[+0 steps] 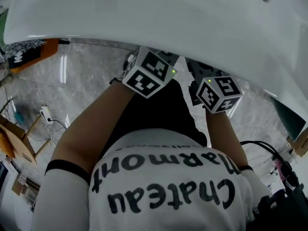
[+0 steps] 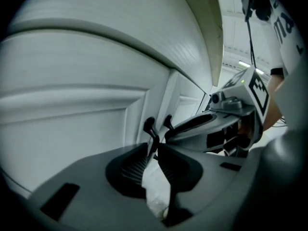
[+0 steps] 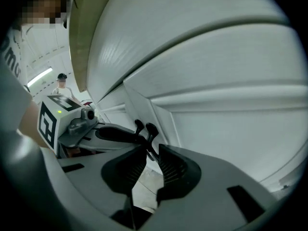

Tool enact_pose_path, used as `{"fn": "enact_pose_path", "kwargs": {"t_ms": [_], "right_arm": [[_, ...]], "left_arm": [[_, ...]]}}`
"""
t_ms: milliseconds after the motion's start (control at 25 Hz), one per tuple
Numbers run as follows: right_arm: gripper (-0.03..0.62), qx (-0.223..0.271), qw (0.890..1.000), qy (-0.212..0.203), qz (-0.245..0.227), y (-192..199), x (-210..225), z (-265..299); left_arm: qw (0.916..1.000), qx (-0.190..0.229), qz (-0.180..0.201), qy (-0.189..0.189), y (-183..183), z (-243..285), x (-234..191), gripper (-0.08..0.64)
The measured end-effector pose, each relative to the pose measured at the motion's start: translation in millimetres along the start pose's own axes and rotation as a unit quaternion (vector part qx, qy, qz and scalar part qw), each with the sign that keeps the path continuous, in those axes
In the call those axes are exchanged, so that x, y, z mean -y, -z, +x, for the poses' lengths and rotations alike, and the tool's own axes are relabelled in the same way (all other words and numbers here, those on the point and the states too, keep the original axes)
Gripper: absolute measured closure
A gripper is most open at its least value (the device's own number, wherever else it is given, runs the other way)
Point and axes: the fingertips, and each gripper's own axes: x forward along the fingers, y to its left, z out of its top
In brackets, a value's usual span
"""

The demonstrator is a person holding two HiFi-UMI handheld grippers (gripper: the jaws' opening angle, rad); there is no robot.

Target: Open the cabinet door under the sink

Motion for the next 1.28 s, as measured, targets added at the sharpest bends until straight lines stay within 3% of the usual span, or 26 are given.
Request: {"fn": "enact_pose_path", "kwargs": {"t_ms": [160,320,440,560,640,760,880,960,1160,1280], "right_arm": [[0.526,0.004,0.997,0.061,0.041,0,2,-1],[0.531,0.023,0.995,0.087,0.050,-3,8,-11],[0.534,0.029,0.994,0.093,0.048,-4,7,-10],[0.535,0.030,0.997,0.066,0.041,-4,5,-5],[0.534,0.018,0.999,0.031,0.022,-2,4,-4],[0.529,-0.007,1.000,-0.004,0.008,1,4,-1],[0.522,-0.010,0.999,0.001,0.048,1,6,0],[0.514,-0.007,0.997,0.010,0.077,2,5,1],[0.509,-0.015,0.994,0.010,0.106,-2,5,1],[0.508,-0.008,0.992,0.011,0.127,-10,6,0]], "left_arm": [[0.9994,0.007,-0.014,-0.031,-1,-1,-3,0.492],[0.9953,0.006,-0.087,-0.041,-7,4,3,0.492],[0.9890,-0.005,-0.137,-0.056,-7,3,-1,0.492],[0.9837,-0.018,-0.167,-0.063,-6,1,-10,0.492],[0.9877,-0.025,-0.150,-0.037,-6,2,-11,0.492],[0.9968,-0.040,-0.068,0.011,-8,5,-7,0.493],[0.9945,-0.085,0.062,-0.008,-6,10,-4,0.515],[0.9877,-0.114,0.104,-0.025,3,11,-2,0.514],[0.9913,-0.124,0.040,-0.017,3,7,-3,0.512],[0.9921,-0.116,0.043,-0.021,-7,7,-9,0.512]]}}
